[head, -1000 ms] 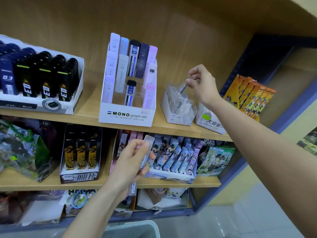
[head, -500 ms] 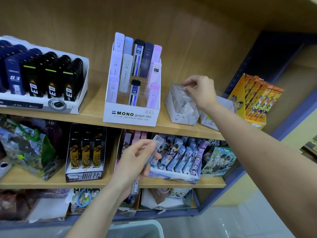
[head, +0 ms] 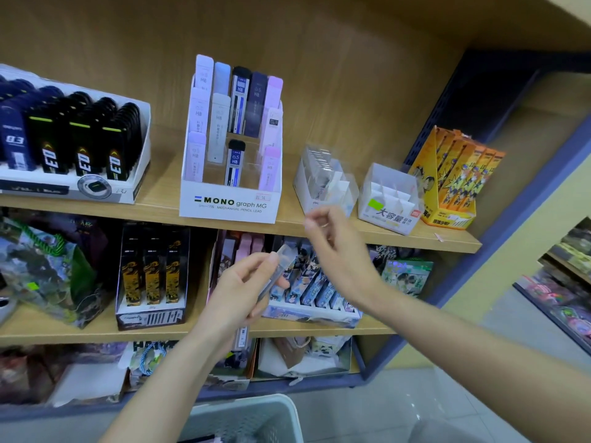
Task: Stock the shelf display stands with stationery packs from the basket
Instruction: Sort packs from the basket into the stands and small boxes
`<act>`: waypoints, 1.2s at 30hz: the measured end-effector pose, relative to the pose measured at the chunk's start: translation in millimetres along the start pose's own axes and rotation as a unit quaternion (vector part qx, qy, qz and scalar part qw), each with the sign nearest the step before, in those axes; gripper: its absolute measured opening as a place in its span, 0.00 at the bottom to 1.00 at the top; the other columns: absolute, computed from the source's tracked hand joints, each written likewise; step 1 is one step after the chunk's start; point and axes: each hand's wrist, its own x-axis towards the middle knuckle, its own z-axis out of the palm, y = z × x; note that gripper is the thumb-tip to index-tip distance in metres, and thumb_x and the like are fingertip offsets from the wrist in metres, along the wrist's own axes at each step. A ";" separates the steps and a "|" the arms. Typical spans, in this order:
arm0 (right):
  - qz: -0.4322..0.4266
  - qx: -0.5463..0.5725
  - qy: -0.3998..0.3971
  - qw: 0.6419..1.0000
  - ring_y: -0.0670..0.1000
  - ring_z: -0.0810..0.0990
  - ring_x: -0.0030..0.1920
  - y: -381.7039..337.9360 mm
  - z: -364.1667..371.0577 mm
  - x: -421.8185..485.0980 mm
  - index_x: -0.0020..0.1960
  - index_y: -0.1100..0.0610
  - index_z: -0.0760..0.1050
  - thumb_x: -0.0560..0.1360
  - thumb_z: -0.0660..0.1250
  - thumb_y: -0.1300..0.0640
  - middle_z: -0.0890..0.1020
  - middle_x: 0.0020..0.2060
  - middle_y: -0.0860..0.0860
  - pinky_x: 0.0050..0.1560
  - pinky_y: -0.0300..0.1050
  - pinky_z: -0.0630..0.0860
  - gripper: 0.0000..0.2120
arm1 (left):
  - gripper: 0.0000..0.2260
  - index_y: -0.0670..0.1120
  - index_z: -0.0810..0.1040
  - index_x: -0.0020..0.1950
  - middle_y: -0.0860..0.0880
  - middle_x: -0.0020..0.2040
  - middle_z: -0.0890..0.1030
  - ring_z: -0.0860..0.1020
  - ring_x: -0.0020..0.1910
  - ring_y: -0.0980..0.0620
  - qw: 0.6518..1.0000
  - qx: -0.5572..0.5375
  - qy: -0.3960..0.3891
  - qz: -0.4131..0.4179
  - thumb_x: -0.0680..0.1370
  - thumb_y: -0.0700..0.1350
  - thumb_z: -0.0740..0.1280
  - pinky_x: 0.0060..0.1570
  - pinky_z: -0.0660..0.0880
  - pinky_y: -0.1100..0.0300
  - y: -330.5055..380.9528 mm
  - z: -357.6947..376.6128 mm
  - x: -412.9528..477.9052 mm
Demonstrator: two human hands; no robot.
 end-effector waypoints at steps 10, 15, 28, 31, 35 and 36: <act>0.118 0.176 -0.054 0.976 0.42 0.78 0.31 -9.3 -12.2 -7.7 0.48 0.61 0.78 0.78 0.63 0.61 0.81 0.36 0.53 0.32 0.33 0.77 0.06 | 0.11 0.39 0.70 0.50 0.46 0.29 0.71 0.60 0.16 0.57 0.996 -0.054 0.018 -0.068 0.83 0.46 0.55 0.16 0.55 0.67 -10.0 -5.1 11.5; 0.018 0.119 0.165 0.979 0.45 0.81 0.36 -4.1 -57.8 36.2 0.53 0.61 0.76 0.79 0.61 0.64 0.80 0.40 0.54 0.40 0.37 0.80 0.06 | 0.19 0.41 0.63 0.52 0.40 0.43 0.70 0.66 0.32 0.51 0.981 -0.122 0.105 -0.105 0.72 0.20 0.49 0.25 0.65 0.63 -14.6 -5.5 21.5; -0.054 -0.094 0.147 0.983 0.44 0.76 0.36 12.8 -63.8 120.5 0.54 0.61 0.75 0.78 0.60 0.67 0.78 0.42 0.53 0.44 0.36 0.77 0.08 | 0.16 0.42 0.68 0.65 0.44 0.45 0.82 0.80 0.31 0.51 0.978 -0.154 0.057 -0.126 0.78 0.35 0.63 0.35 0.77 0.57 -15.8 -7.4 10.3; -0.062 -0.092 0.128 0.986 0.47 0.76 0.37 10.8 -63.9 129.9 0.56 0.61 0.70 0.78 0.62 0.67 0.76 0.43 0.53 0.44 0.39 0.77 0.08 | 0.12 0.38 0.70 0.63 0.51 0.30 0.79 0.69 0.24 0.56 0.981 -0.129 0.071 -0.126 0.81 0.38 0.60 0.21 0.67 0.66 -14.5 -4.7 10.3; -0.059 -0.111 0.090 0.988 0.46 0.75 0.36 13.0 -66.2 142.3 0.49 0.58 0.68 0.76 0.65 0.66 0.77 0.43 0.56 0.44 0.40 0.77 0.07 | 0.10 0.37 0.69 0.61 0.50 0.29 0.79 0.64 0.21 0.56 0.979 -0.141 0.083 -0.123 0.82 0.40 0.57 0.19 0.67 0.66 -14.0 -6.4 14.7; -0.057 -0.118 0.077 0.988 0.45 0.74 0.35 15.2 -65.7 144.3 0.48 0.58 0.69 0.75 0.66 0.65 0.77 0.42 0.56 0.44 0.39 0.76 0.07 | 0.11 0.36 0.69 0.61 0.52 0.26 0.77 0.64 0.21 0.56 0.980 -0.136 0.075 -0.128 0.82 0.40 0.56 0.21 0.69 0.67 -13.9 -6.8 15.5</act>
